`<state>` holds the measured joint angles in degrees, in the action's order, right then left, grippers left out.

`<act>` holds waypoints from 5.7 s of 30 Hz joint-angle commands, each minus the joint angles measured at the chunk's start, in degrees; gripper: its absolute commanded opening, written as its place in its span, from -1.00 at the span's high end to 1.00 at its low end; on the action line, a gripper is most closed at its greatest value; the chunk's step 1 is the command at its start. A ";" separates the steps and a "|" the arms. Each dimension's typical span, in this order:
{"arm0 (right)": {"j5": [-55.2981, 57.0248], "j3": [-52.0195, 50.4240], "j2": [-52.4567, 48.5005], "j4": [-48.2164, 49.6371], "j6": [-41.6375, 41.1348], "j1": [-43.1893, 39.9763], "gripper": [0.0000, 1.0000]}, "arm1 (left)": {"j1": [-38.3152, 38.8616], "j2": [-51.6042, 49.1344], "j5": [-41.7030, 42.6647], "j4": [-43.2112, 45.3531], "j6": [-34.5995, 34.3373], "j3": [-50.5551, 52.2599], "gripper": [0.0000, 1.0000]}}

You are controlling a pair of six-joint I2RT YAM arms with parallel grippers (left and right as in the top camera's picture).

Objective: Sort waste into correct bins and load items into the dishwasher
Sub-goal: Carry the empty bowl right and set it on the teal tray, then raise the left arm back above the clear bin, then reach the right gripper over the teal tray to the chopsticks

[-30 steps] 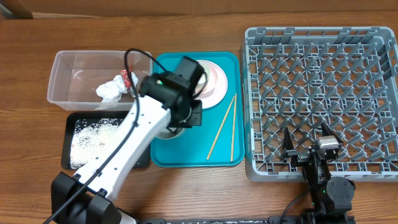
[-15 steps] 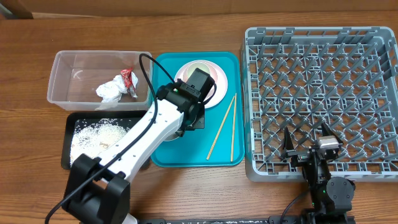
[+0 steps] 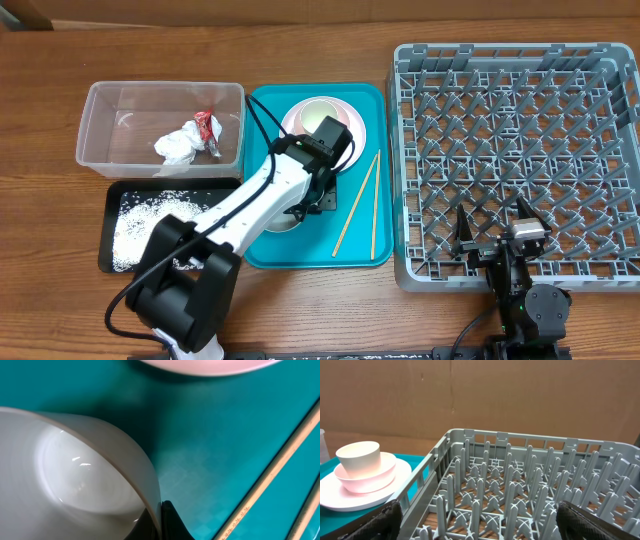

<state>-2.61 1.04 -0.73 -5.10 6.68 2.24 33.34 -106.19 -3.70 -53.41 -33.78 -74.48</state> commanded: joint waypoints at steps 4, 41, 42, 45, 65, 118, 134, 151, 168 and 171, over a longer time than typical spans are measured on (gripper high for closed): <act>-0.07 -0.59 0.57 0.46 0.20 -0.24 -1.00 | 0.50 -0.74 0.83 0.35 -0.98 0.39 0.92; -0.07 -0.59 0.57 0.46 0.20 -0.24 -1.00 | -28.98 5.77 -4.98 -29.38 2.08 -36.98 -1.00; -0.07 -0.59 0.57 0.46 0.20 -0.24 -1.00 | -29.90 5.77 -4.98 -29.24 2.08 -36.98 -1.00; -0.07 -0.59 0.57 0.46 0.20 -0.24 -1.00 | -31.47 5.77 -4.98 -29.24 2.08 -36.98 -1.00; -0.07 -0.59 0.57 0.44 0.20 -0.24 -1.00 | -31.82 5.77 -5.03 -29.09 2.08 -36.98 -1.00; -40.26 3.21 0.57 13.77 -32.48 -0.07 -1.00 | -31.82 5.77 -5.03 -29.09 2.08 -36.98 -1.00; -26.88 47.19 -25.18 -38.91 -24.02 -0.07 -1.00 | -31.82 5.77 -5.03 -29.07 2.08 -36.98 -1.00; -55.91 61.66 -60.61 -48.87 -32.04 2.27 0.79 | -31.82 5.77 -5.03 -29.07 2.08 -36.98 -1.00; -5.60 61.66 -70.40 -40.13 -61.33 33.66 0.92 | -31.82 5.77 -5.03 -29.07 2.05 -36.98 -1.00; 3.82 61.66 -72.54 -40.17 -65.48 39.21 0.92 | -31.82 5.77 -5.03 -29.07 2.05 -36.98 -1.00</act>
<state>-13.45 61.60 -71.66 -45.54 -51.99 38.04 1.50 -100.55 -8.05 -82.63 -31.81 -111.07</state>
